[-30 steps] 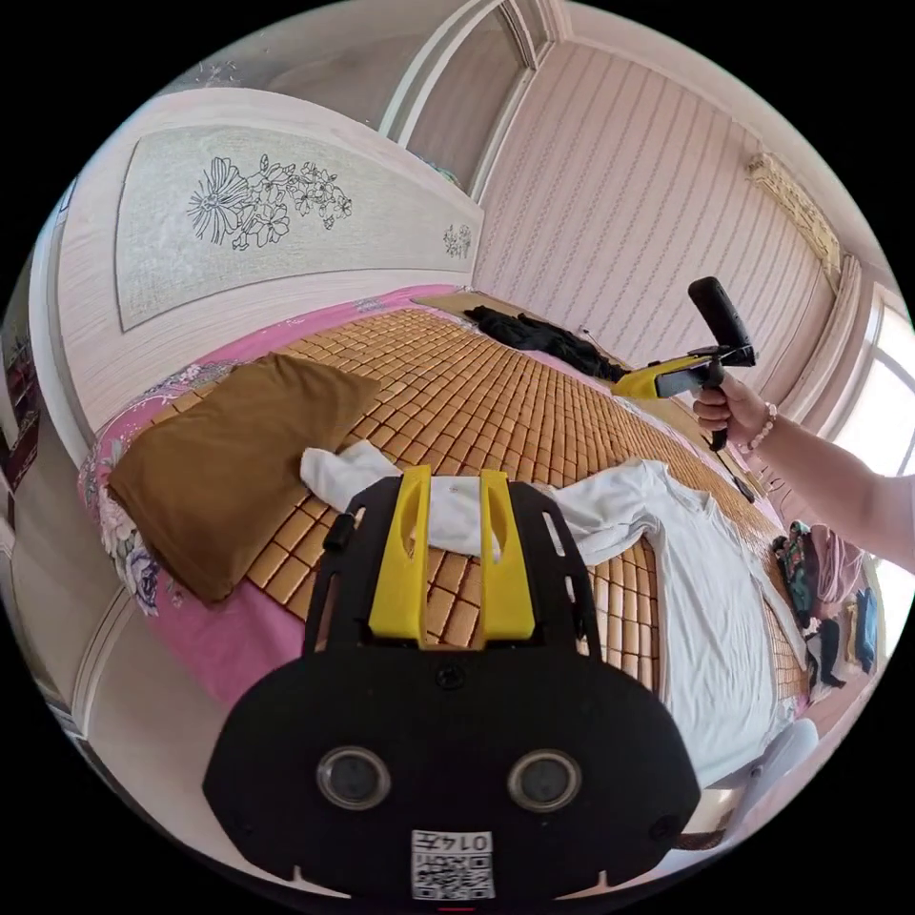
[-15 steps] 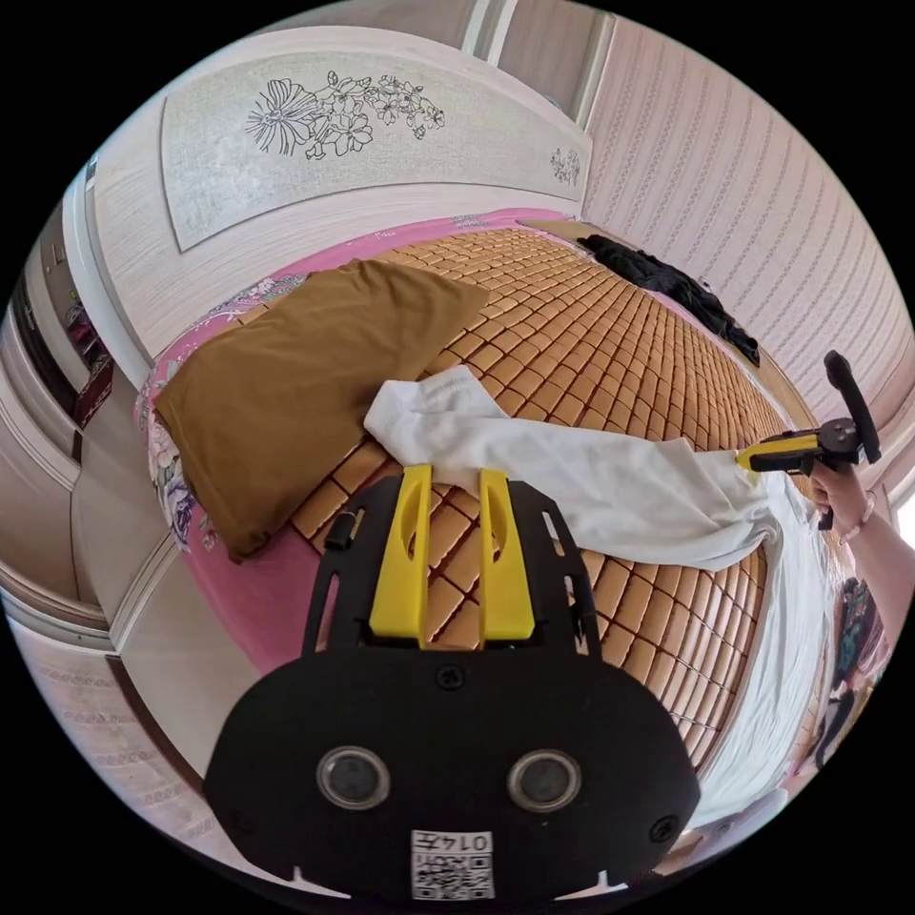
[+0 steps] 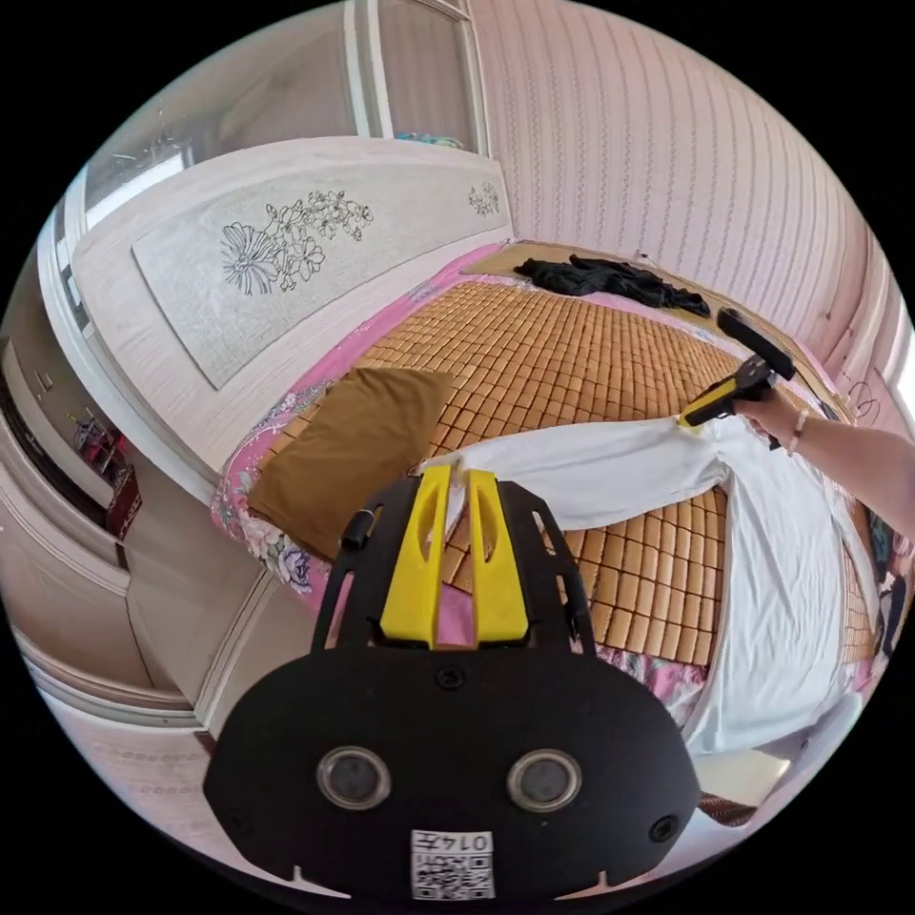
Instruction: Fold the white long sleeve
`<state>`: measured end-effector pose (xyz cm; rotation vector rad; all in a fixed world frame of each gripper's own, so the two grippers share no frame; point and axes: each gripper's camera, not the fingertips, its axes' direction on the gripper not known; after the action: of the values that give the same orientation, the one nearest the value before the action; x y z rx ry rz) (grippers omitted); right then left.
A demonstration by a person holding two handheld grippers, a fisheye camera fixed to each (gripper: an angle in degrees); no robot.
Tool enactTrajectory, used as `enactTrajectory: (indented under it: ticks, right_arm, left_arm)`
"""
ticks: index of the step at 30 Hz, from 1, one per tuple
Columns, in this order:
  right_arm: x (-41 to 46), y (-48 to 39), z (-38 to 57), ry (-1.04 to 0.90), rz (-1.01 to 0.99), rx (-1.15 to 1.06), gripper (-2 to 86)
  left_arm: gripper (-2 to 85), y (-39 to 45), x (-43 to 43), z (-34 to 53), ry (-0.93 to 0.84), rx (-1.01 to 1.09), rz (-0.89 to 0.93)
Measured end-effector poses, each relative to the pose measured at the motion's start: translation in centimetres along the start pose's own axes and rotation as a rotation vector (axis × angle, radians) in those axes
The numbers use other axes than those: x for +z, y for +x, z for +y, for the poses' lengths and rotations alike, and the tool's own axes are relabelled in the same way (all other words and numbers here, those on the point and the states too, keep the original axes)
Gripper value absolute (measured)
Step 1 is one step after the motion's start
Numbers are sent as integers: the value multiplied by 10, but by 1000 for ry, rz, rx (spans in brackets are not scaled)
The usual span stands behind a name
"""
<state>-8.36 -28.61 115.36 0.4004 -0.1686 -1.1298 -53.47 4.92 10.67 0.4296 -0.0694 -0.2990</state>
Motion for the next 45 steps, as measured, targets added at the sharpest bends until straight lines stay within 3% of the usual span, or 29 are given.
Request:
enactTrajectory:
  ticks: [3, 6, 10, 15, 19, 26, 31, 38, 40, 42, 45]
  right_arm:
    - [11, 10, 3, -6, -24, 4, -4]
    - [20, 21, 7, -2, -51, 11, -5]
    - [31, 32, 15, 13, -67, 25, -5]
    - [40, 42, 19, 8, -67, 22, -5]
    - [46, 53, 22, 1, -84, 24, -5]
    - [51, 60, 28, 7, -55, 6, -5]
    - [52, 68, 31, 7, -54, 10, -5]
    - [52, 85, 37, 19, -85, 36, -5]
    - [51, 87, 39, 23, -84, 42, -5]
    - [50, 89, 40, 24, -80, 44, -5]
    - [48, 91, 41, 17, -70, 39, -4]
  left_arm:
    - [52, -15, 6, 12, -43, -25, -109]
    - [53, -23, 3, 27, 3, -16, -14]
    - [70, -33, 42, 21, -62, -63, 78]
    - [77, -38, 81, -6, -82, -131, 102]
    - [1, -40, 51, -4, -77, -64, 96]
    - [-6, -58, -75, 10, 20, -24, 242]
    - [37, -81, -21, -6, -101, -113, 184]
    - [58, -68, -33, 21, -137, -84, 250]
    - [62, -61, -15, 21, -185, -69, 184]
    - [53, -60, 6, 21, -258, -71, 184]
    - [8, -68, -6, 23, -213, -53, 238]
